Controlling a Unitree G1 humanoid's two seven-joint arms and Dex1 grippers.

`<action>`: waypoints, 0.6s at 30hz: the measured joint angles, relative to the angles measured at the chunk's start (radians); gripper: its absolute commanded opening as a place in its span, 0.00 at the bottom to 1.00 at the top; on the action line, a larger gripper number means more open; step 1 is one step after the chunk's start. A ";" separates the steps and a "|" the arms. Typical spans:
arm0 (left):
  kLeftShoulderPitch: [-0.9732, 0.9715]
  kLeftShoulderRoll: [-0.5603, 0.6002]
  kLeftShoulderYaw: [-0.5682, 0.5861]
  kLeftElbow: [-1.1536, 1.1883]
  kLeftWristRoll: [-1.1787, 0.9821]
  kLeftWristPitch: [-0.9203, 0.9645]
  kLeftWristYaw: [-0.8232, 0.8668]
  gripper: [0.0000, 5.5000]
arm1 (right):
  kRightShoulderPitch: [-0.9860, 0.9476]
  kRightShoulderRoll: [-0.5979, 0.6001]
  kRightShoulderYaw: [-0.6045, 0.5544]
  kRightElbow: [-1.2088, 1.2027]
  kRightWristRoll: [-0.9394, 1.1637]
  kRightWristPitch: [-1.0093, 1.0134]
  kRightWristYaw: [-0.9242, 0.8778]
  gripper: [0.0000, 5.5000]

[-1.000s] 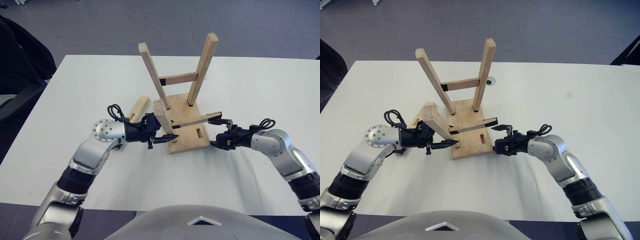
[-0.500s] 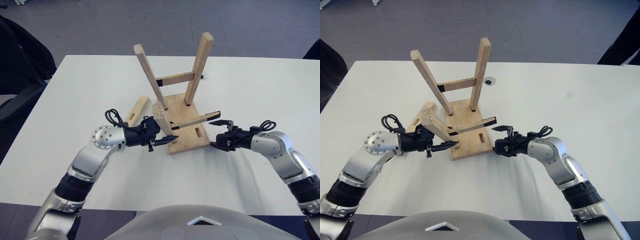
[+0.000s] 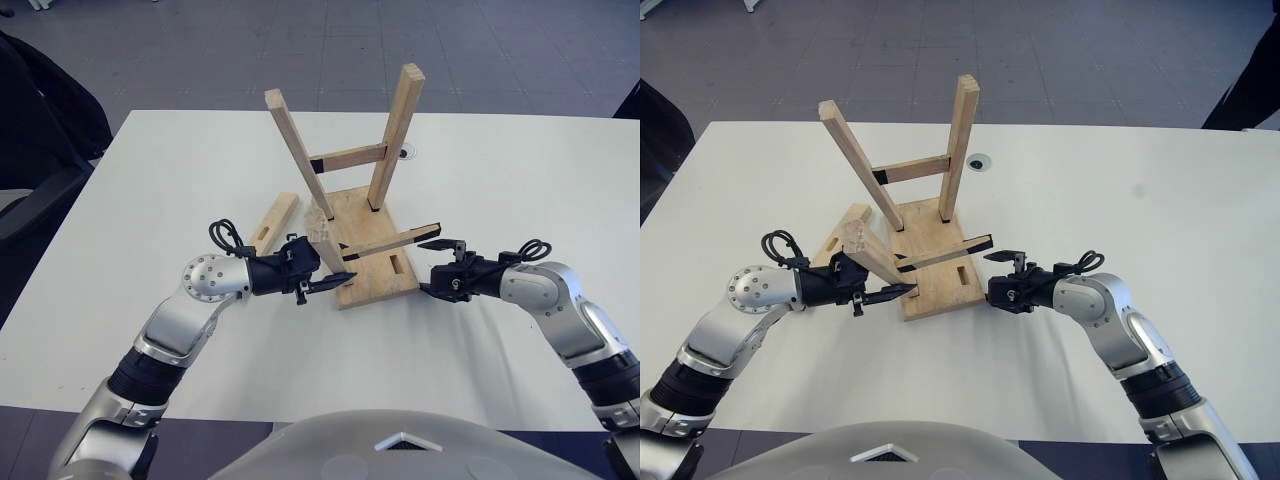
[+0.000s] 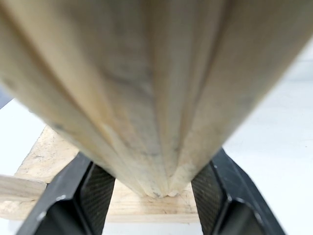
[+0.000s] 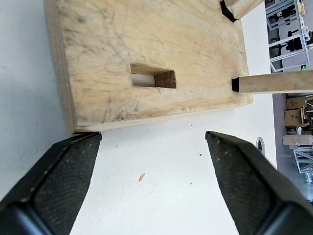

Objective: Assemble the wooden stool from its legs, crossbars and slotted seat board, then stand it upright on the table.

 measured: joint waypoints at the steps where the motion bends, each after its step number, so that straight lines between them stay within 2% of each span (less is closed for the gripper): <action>1: 0.004 -0.001 0.006 0.000 -0.002 -0.001 -0.001 0.37 | 0.001 0.001 0.001 -0.002 0.000 0.000 -0.001 0.71; 14: 0.035 0.001 0.054 -0.032 -0.004 -0.004 -0.030 0.37 | 0.008 0.004 0.015 -0.024 0.000 0.000 -0.014 0.71; 15: 0.035 0.001 0.056 -0.033 -0.004 -0.003 -0.034 0.44 | 0.008 0.004 0.015 -0.025 0.000 0.000 -0.014 0.71; 18: 0.047 0.001 0.052 -0.018 0.020 0.021 -0.035 0.52 | 0.012 0.013 0.029 -0.042 0.007 -0.014 -0.006 0.71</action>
